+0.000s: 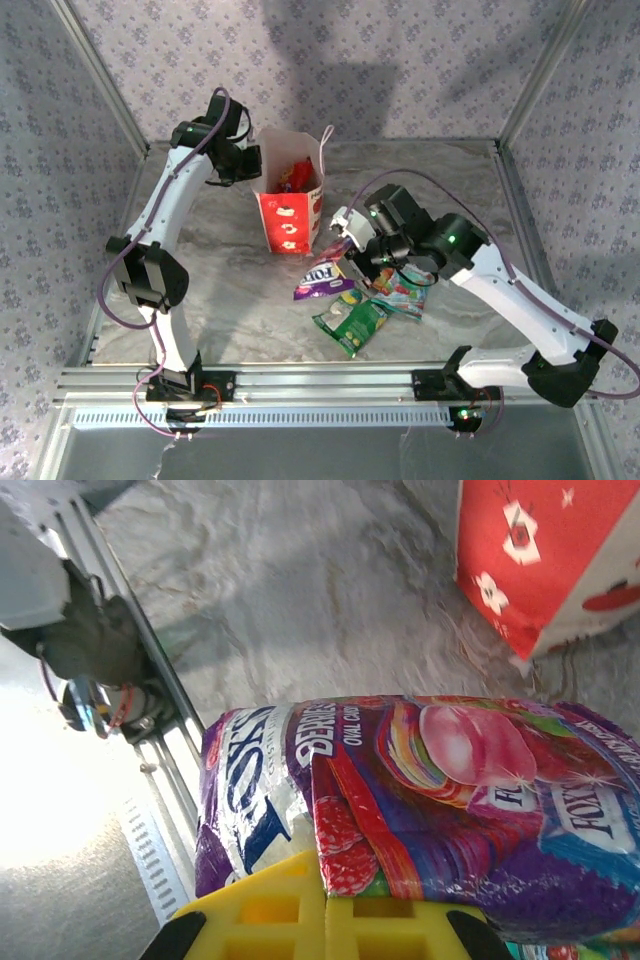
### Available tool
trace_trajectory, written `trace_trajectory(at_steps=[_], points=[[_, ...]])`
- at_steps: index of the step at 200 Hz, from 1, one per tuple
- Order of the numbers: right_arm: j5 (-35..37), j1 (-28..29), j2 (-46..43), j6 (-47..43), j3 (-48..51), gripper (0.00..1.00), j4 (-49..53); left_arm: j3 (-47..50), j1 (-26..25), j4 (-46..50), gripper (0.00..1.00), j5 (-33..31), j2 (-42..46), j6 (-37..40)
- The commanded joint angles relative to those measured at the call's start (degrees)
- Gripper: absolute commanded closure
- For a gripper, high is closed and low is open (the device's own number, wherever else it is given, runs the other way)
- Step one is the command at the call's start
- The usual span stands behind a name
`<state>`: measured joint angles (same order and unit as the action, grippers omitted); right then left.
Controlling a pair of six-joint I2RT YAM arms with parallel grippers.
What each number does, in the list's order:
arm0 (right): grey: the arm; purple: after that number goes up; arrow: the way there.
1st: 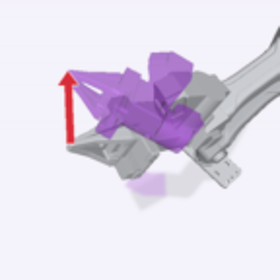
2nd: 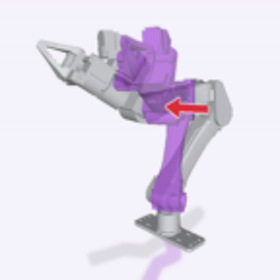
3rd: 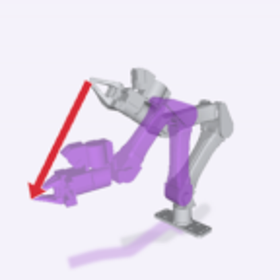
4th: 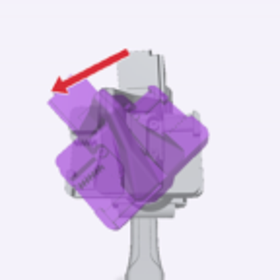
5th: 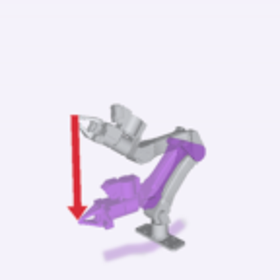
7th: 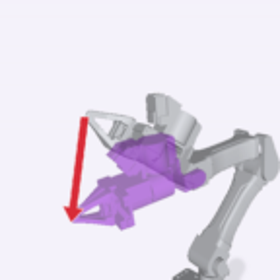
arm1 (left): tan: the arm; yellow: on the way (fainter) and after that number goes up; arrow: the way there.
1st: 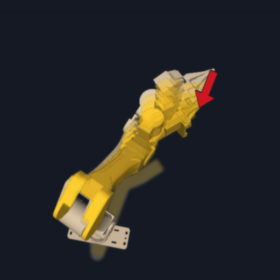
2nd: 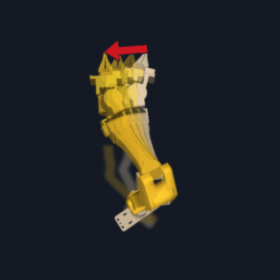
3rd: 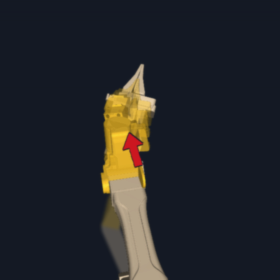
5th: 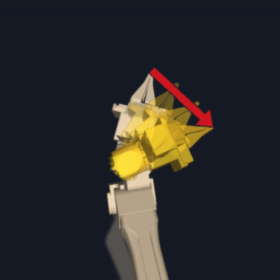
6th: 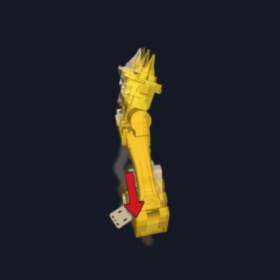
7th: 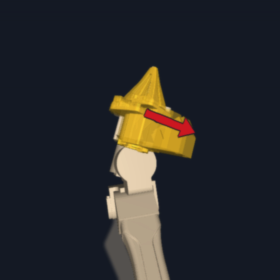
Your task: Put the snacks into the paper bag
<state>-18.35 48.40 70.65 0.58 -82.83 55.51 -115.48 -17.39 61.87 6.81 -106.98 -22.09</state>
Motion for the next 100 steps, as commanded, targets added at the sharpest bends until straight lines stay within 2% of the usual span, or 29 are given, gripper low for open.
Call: trace_trajectory(at_steps=[1,51,100], points=[[-5.36,-0.42,-1.14,-3.02,-3.32,1.00,-1.24,-1.86,-0.39,1.59,0.93,1.06,-0.07,0.38],[-9.49,-1.83,-0.60,-4.69,-7.96,1.00,-1.26,-2.86,-0.54,1.67,0.92,1.53,-0.50,0.58],[-14.47,-4.84,0.81,-4.07,-10.87,1.00,-6.39,-3.08,-0.63,1.59,0.92,1.58,-0.42,0.55]])
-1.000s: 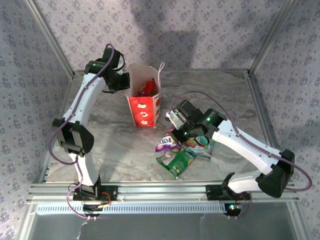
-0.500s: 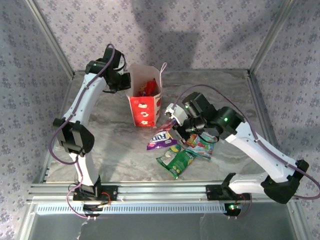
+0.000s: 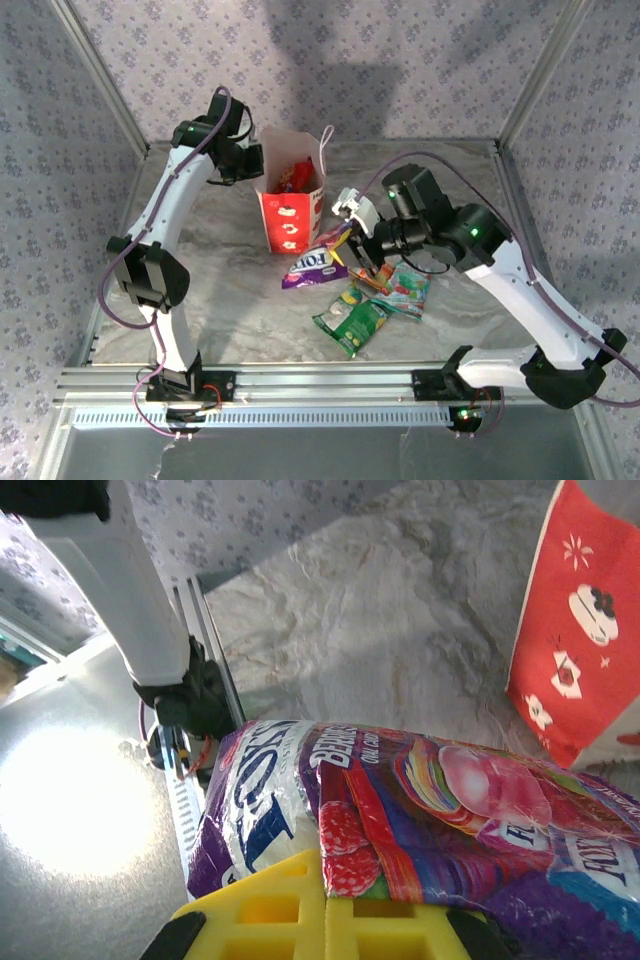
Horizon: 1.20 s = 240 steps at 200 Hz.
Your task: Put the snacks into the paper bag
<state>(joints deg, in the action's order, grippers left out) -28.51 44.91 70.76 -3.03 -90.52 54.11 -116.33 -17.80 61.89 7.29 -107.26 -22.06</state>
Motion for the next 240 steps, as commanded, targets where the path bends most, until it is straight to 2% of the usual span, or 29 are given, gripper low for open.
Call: trace_trajectory(at_steps=[1,32,135,201,240], points=[[-4.42,-1.41,0.74,-0.48,-3.22,1.00,-5.12,-2.23,-0.22,1.57,0.92,1.12,-0.14,0.53],[-6.05,-2.18,2.96,1.67,-4.83,1.00,-8.57,-2.14,-0.38,1.47,0.92,1.21,-0.14,0.35],[-0.60,-4.71,8.86,18.31,-8.20,1.00,-25.09,-2.49,-0.56,1.30,0.92,1.25,-0.05,0.00],[13.75,-5.27,10.18,28.25,-8.14,1.00,-30.69,-2.45,-0.57,1.23,0.92,1.19,-0.21,0.08],[15.37,-5.10,12.00,33.56,-8.73,1.00,-35.28,-2.49,-0.57,1.09,0.92,1.39,-0.40,0.09]])
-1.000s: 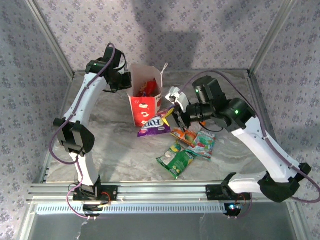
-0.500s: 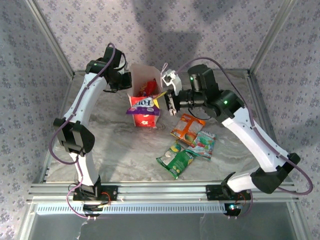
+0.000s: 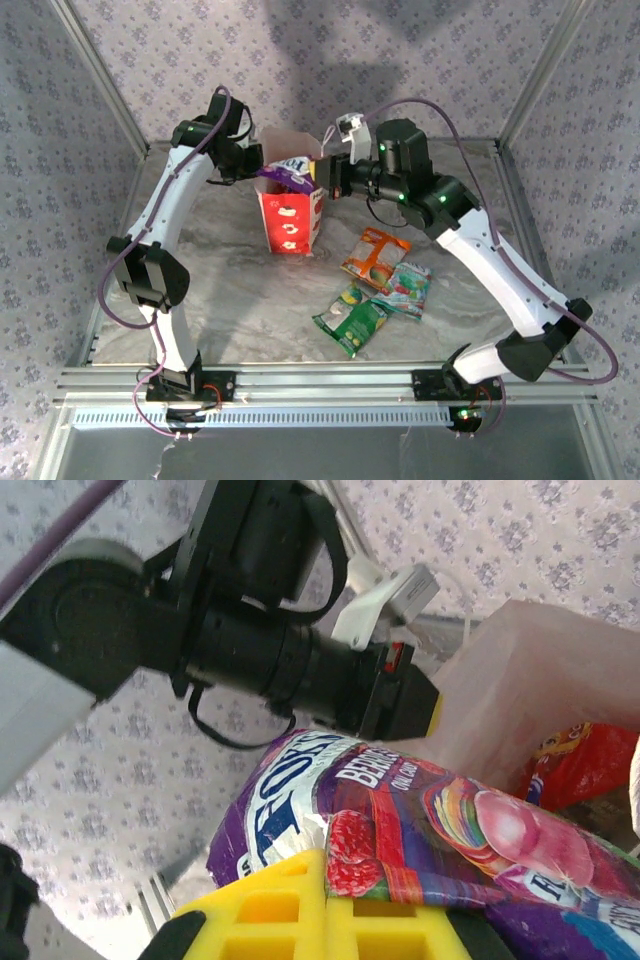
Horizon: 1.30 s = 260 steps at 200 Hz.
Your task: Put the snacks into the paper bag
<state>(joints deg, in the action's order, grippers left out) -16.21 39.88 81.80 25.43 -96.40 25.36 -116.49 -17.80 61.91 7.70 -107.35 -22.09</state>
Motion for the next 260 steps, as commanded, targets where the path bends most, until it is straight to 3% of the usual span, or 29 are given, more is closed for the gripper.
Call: trace_trajectory(at_steps=[1,112,173,235,260], points=[[3.14,-0.07,1.11,5.22,-2.88,1.00,-6.54,-2.34,-0.57,1.09,0.92,0.94,-0.27,0.11],[5.55,0.85,6.88,25.74,-3.61,1.00,-19.79,-2.67,-0.50,0.83,0.93,1.19,-0.83,0.55],[12.20,2.29,8.77,32.49,0.06,1.00,-27.35,-2.69,-0.48,0.26,0.93,1.90,-0.87,0.49],[23.69,4.07,7.99,35.70,4.39,1.00,-29.27,-3.32,-0.48,0.81,0.93,2.22,-1.20,0.30],[24.31,4.07,8.67,36.55,4.26,1.00,-29.24,-2.87,-0.48,0.45,0.93,2.49,-0.97,0.11]])
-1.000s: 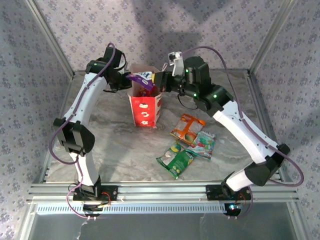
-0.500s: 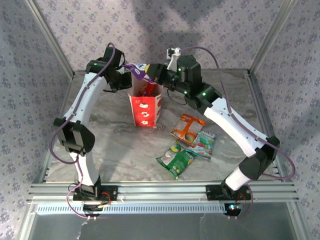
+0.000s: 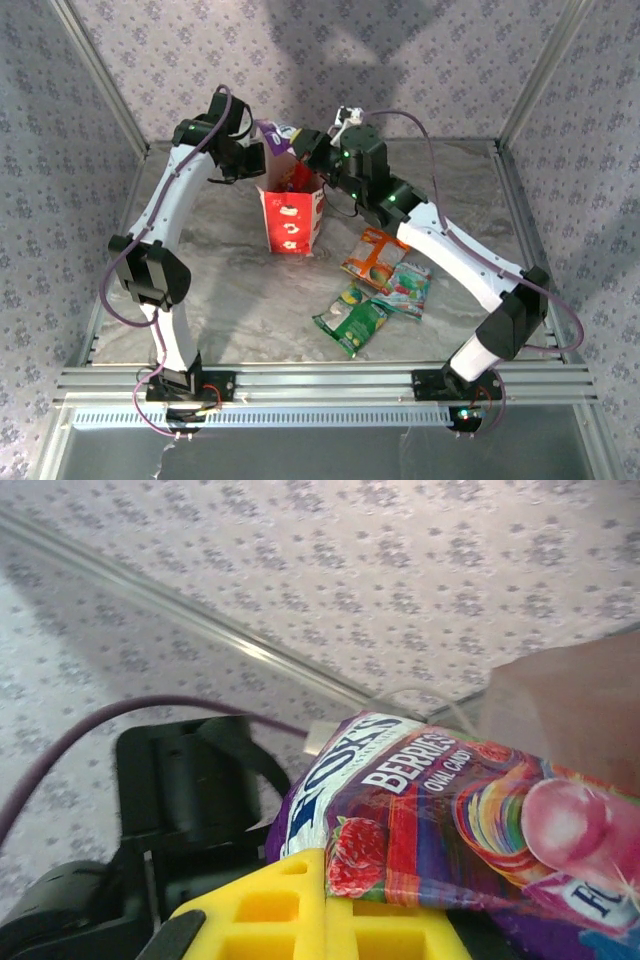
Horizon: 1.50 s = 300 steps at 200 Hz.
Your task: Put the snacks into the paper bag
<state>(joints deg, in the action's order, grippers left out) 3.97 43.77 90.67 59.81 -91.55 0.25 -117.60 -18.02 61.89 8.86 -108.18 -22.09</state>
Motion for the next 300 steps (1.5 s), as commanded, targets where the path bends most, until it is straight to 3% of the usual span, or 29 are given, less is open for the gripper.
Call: trace_trajectory(at_steps=[1,26,81,142,226,250,274,300], points=[[4.08,0.18,-0.13,2.25,-0.62,1.00,-4.12,-1.71,-0.26,0.45,0.93,1.33,-0.12,0.07],[4.53,0.35,1.30,4.67,-1.52,1.00,-3.51,-1.49,-0.26,0.27,0.93,1.38,-0.27,0.02],[16.34,2.84,2.74,11.32,0.90,1.00,-6.31,-0.71,-0.26,0.08,0.93,1.56,0.03,0.36],[23.10,3.43,6.08,10.01,-0.97,1.00,-10.00,-0.88,-0.17,0.18,0.92,2.13,-0.71,0.55],[29.15,3.07,8.46,10.66,-3.68,1.00,-6.12,-1.05,-0.08,0.11,0.93,2.13,-1.24,0.90],[32.09,3.29,8.47,12.68,-4.41,1.00,-2.40,-1.14,0.04,0.05,0.93,2.29,-1.33,0.90],[34.53,3.41,9.99,18.22,-10.29,1.00,13.37,-1.22,0.09,0.11,0.93,2.30,-1.42,1.08],[33.38,3.28,10.05,18.18,-9.40,1.00,10.87,-1.23,0.27,0.16,0.93,2.37,-1.57,1.00]])
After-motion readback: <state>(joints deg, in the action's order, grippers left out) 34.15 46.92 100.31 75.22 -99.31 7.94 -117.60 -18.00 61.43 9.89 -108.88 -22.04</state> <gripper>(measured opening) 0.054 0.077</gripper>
